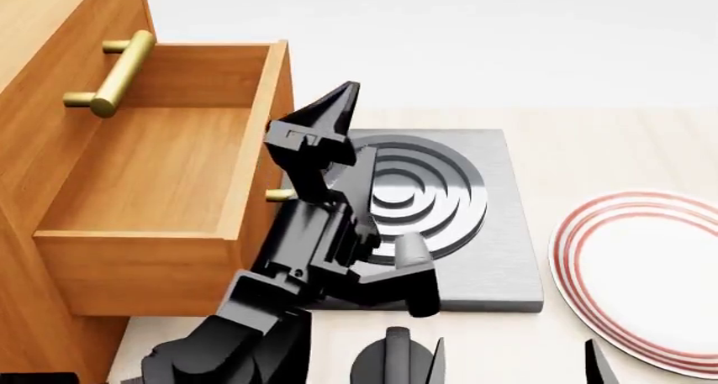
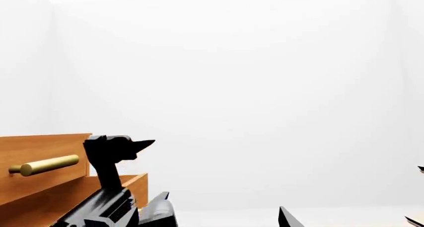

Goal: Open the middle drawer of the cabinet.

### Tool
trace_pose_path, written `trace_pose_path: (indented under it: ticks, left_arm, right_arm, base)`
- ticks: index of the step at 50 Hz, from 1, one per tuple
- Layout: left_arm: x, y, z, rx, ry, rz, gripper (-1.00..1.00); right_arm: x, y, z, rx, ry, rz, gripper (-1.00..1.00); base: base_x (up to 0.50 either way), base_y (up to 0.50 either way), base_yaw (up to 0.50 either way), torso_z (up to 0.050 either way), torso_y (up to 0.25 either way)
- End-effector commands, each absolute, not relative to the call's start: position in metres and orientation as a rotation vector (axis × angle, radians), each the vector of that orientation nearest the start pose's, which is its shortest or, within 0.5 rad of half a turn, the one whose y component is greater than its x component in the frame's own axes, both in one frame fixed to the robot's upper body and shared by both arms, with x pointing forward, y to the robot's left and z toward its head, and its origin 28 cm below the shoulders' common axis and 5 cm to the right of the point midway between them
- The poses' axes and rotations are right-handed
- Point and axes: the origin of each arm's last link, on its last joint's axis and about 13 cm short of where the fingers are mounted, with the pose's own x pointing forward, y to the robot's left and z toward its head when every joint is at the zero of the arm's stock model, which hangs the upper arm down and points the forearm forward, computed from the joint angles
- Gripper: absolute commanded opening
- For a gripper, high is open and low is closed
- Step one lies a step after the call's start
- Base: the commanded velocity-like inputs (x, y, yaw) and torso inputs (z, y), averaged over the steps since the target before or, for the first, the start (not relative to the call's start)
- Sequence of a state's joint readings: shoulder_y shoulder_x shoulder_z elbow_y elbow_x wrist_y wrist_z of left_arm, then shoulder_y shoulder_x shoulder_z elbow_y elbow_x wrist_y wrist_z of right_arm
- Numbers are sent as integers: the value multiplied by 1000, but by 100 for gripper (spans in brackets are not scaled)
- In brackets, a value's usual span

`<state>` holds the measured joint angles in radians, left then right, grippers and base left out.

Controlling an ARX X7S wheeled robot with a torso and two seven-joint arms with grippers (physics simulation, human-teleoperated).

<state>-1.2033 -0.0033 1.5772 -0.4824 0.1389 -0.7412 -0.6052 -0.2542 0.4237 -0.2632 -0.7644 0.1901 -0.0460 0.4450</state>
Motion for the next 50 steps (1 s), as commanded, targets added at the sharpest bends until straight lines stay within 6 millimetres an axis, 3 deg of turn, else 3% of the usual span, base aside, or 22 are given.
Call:
trace_pose_path:
  ticks: [1,6,15,28,35,39,43,50]
  left_arm:
    - [359,78,166,1378,-642,74,100]
    - [360,75,173,1295,-693,117,100]
    - [369,69,188,881,-411,62,100]
    - [378,68,221,617,-245,12,100]
    - [373,74,243,487,-105,-51,100]
    - [369,78,245,386,87,-171,100]
    - [371,85,245,299,173,-191,100]
    - [372,93,254,237,208,-141,100]
  right_arm:
    - [134,-96,123,51,-440,38,100]
    - [134,-96,123,51,-439,39,100]
    - [134,-95,122,50,-437,44,100]
    - [135,-95,122,50,-435,43,100]
    - [134,-96,122,53,-434,40,100]
    - [134,-97,122,53,-434,37,100]
    - [134,-96,122,51,-433,38,100]
    - [134,-96,122,49,-431,38,100]
  base:
    - [0,0,0,0,0]
    - [0,0,0,0,0]
    - [0,0,0,0,0]
    - [0,0,0,0,0]
    - [0,0,0,0,0]
    - [0,0,0,0,0]
    - [0,0,0,0,0]
    - [0,0,0,0,0]
